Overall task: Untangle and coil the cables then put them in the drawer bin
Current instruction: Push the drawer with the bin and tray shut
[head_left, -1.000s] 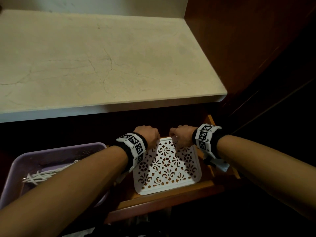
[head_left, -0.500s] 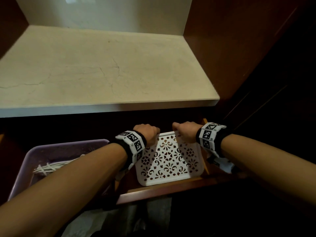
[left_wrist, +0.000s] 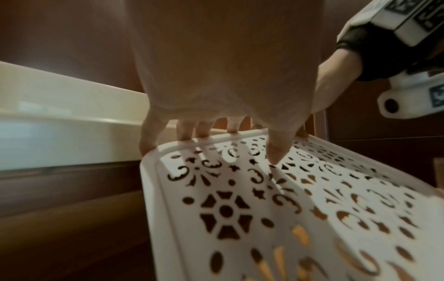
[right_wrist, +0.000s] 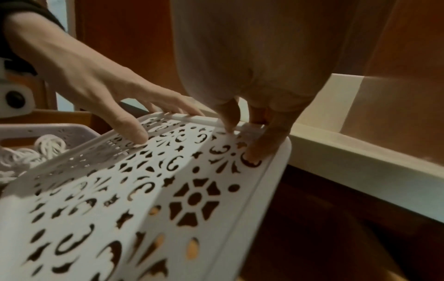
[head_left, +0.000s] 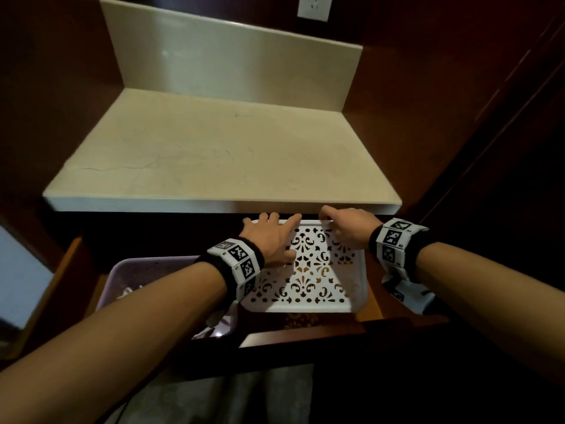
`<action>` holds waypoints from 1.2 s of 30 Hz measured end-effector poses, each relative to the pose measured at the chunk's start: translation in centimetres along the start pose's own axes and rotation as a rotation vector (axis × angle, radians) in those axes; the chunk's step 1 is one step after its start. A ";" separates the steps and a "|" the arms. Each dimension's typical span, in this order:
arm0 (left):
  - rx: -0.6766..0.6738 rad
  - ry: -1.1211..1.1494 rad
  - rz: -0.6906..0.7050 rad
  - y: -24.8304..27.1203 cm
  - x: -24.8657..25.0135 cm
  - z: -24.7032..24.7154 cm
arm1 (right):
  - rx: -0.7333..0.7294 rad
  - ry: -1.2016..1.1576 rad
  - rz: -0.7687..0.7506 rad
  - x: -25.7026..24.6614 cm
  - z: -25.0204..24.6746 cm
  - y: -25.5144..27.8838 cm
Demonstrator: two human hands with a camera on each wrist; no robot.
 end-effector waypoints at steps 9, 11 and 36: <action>-0.013 -0.022 -0.057 7.3 -5.6 0.9 | -0.034 -0.068 -0.122 -8.6 0.2 -0.5; -0.044 -0.001 -0.083 9.0 -7.1 1.3 | -0.044 -0.092 -0.162 -10.8 0.7 -0.8; -0.437 0.189 -0.203 14.7 -16.6 2.3 | -0.056 -0.090 -0.349 -23.3 3.6 -3.0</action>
Point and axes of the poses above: each hand's wrist, its own y-axis away from the middle knuckle, its own z-axis out of the palm, x = y × z, the point moved 1 cm from there along -y, towards the middle knuckle, and after that the axes turned 15 degrees about z, right-handed, at the moved point
